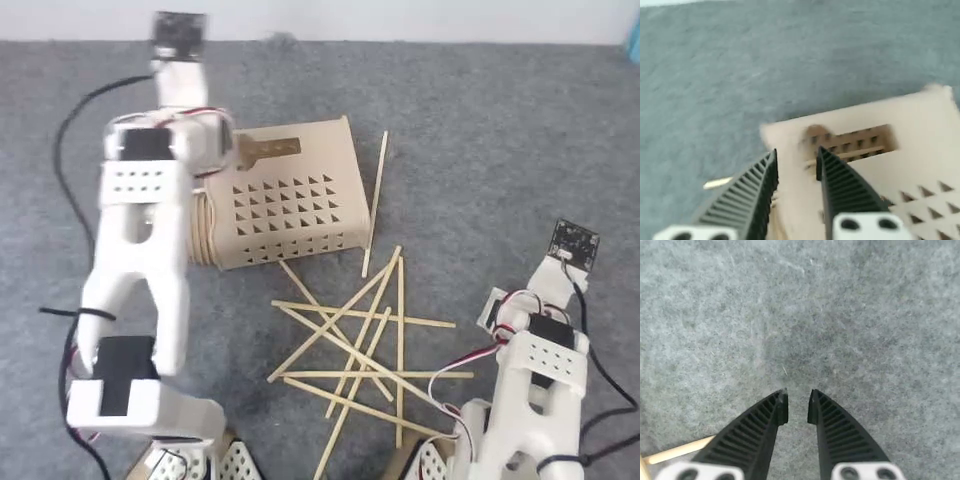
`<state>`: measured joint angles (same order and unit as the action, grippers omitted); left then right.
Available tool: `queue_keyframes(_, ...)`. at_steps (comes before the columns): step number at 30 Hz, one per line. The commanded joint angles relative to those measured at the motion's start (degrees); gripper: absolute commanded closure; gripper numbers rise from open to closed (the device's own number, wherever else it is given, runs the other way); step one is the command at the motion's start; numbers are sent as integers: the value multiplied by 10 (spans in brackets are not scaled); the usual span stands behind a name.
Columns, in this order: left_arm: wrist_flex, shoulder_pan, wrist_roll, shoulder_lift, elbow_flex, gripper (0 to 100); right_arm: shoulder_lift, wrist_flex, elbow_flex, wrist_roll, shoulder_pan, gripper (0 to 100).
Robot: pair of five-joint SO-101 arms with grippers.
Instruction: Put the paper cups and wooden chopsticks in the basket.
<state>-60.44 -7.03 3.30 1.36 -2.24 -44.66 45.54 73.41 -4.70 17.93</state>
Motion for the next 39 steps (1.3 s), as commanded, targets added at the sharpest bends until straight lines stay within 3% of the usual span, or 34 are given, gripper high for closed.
queue_keyframes(1, -43, -62, 7, -35, 32, 879, -6, -12, -3, 10, -6, 923)
queue_keyframes(7, -47, -93, 7, -13, 16, 872, -6, -12, -3, 10, -7, 922)
queue_keyframes(14, 23, -102, 89, 50, -2, 706, -6, -7, -3, 11, -7, 923)
queue_keyframes(23, 106, -91, 126, 130, -21, 721, -6, -7, -3, 11, -7, 923)
queue_keyframes(37, 108, 4, 158, 113, -86, 721, -7, -7, -3, 11, -7, 922)
queue_keyframes(39, 109, 5, 196, 117, -88, 721, -8, -7, -3, 11, -7, 922)
